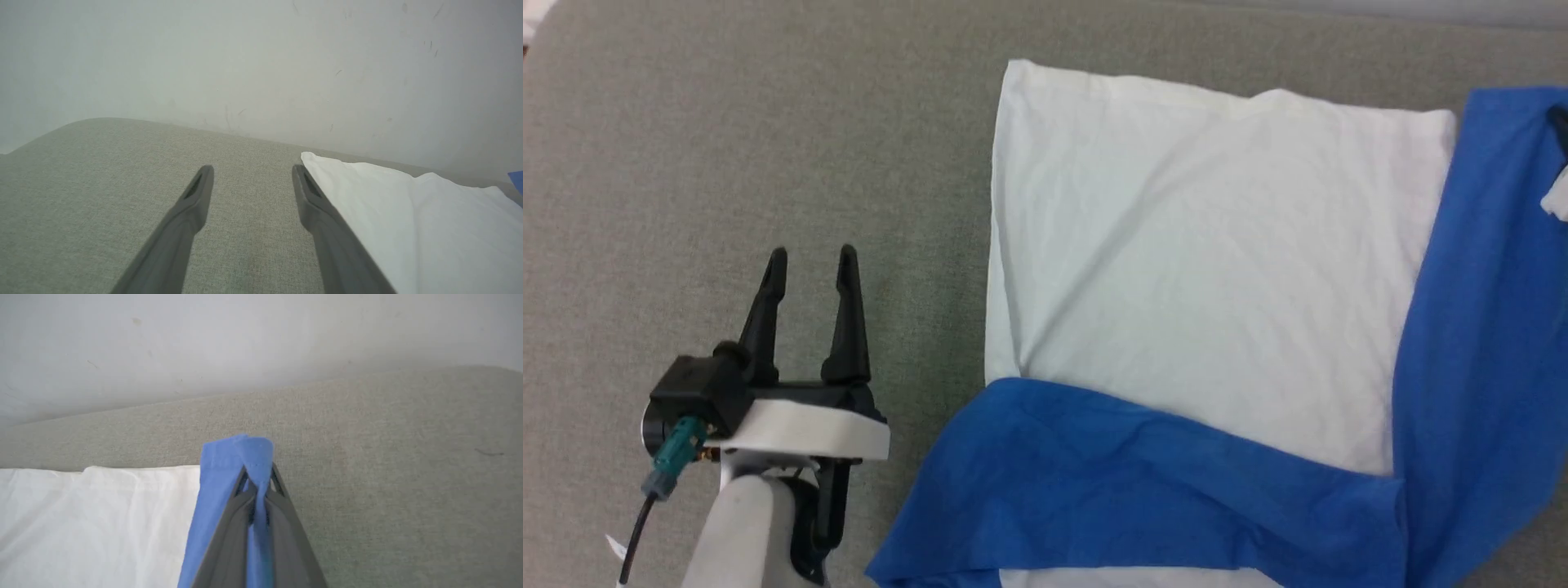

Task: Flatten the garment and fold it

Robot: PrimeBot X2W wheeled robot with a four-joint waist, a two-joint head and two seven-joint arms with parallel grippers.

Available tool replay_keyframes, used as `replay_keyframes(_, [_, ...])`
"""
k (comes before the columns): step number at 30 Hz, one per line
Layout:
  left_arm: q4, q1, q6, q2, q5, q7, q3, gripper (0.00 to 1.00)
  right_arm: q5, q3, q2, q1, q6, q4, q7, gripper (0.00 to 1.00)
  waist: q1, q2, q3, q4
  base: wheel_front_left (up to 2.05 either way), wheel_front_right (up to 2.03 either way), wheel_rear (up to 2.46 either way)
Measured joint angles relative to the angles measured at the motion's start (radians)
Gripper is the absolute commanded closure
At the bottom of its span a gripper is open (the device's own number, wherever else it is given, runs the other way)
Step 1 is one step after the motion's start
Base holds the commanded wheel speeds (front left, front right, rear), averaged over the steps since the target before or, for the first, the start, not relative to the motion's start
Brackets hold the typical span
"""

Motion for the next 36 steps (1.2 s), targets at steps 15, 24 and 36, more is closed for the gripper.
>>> replay_keyframes(15, [0.014, 0.129, 0.010, 0.028, 0.003, 0.031, 0.018, 0.00, 0.035, 0.245, 0.104, 0.258, 0.000, -0.557, -0.053, 1.00, -0.0003, 0.0000, -0.234, -0.070, 0.00, 0.00, 0.00])
replay_keyframes(24, [-0.007, 0.147, 0.018, 0.029, 0.000, 0.061, 0.005, 0.00, 0.116, 0.517, 0.287, 0.427, 0.000, -0.680, -0.030, 1.00, -0.0003, 0.0000, -0.335, -0.095, 0.00, 0.00, 0.00])
replay_keyframes(36, [-0.008, 0.148, 0.019, 0.017, -0.008, 0.064, -0.020, 0.00, 0.319, 0.879, 0.325, 0.507, 0.000, -0.458, -0.170, 1.00, -0.0001, 0.0000, -0.312, -0.052, 0.00, 0.00, 0.00])
